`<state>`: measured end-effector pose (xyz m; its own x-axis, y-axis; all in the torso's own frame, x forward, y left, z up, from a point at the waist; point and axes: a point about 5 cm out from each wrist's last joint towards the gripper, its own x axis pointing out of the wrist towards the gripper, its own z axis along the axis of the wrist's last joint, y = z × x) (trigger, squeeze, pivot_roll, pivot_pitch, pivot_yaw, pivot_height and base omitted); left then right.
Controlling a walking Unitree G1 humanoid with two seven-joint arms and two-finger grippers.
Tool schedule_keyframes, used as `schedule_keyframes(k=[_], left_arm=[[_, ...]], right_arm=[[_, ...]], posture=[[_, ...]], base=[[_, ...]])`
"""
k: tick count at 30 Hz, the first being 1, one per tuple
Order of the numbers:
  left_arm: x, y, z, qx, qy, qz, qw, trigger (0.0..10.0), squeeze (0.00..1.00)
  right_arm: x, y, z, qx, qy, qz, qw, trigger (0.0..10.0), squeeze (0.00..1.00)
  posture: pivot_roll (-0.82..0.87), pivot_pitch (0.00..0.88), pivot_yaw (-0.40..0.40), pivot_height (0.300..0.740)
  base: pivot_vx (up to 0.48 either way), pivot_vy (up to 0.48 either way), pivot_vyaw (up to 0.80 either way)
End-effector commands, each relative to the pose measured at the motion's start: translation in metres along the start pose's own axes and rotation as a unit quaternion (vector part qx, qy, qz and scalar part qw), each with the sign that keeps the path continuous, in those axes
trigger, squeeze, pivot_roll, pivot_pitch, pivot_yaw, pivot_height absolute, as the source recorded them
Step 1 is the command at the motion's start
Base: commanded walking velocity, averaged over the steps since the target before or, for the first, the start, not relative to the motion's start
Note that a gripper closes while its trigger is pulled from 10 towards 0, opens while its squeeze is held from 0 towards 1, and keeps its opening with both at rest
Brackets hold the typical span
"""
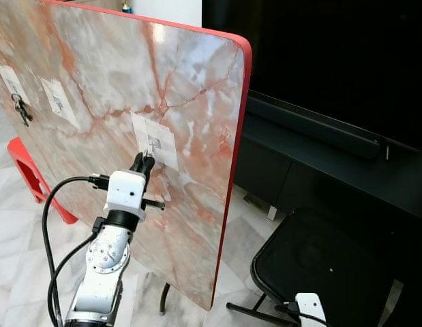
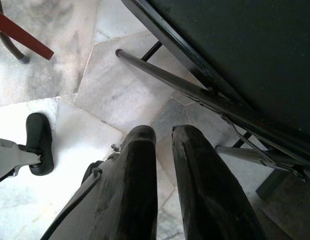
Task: Hang keys on a hook
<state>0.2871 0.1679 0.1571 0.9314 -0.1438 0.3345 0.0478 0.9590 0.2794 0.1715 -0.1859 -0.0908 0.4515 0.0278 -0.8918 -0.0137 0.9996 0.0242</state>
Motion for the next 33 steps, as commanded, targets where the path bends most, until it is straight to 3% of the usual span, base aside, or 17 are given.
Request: schedule_keyframes(k=[1, 7, 15, 25, 33], left_arm=[[0.002, 0.0, -0.002, -0.005, 0.003, -0.003, 1.0, 10.0, 0.0], [0.006, 0.0, -0.005, -0.007, 0.005, -0.005, 1.0, 10.0, 0.0], [-0.008, -0.004, -0.013, -0.011, 0.023, -0.015, 1.0, 10.0, 0.0], [-0.013, -0.008, -0.018, -0.013, 0.032, -0.026, 0.999, 10.0, 0.0], [-0.007, -0.015, -0.004, -0.009, 0.003, -0.049, 0.999, 10.0, 0.0]], right_arm=[[0.0, -0.002, 0.001, -0.002, 0.0, -0.003, 1.0, 10.0, 0.0], [0.0, -0.002, 0.001, 0.0, -0.001, -0.004, 1.0, 10.0, 0.0], [0.0, -0.002, 0.001, -0.001, 0.0, -0.004, 1.0, 10.0, 0.0], [0.0, -0.002, 0.001, -0.001, -0.001, -0.004, 1.0, 10.0, 0.0], [0.0, -0.003, 0.001, -0.002, -0.001, -0.005, 1.0, 10.0, 0.0]], posture=[[-0.02, 0.0, -0.051, 0.74], [-0.03, 0.0, -0.048, 0.74], [-0.03, 0.0, -0.047, 0.74], [-0.03, 0.0, -0.049, 0.74], [-0.03, 0.0, -0.048, 0.74]], base=[[0.0, 0.0, 0.0], [0.0, 0.0, 0.0], [0.0, 0.0, 0.0], [0.0, 0.0, 0.0], [0.0, 0.0, 0.0]])
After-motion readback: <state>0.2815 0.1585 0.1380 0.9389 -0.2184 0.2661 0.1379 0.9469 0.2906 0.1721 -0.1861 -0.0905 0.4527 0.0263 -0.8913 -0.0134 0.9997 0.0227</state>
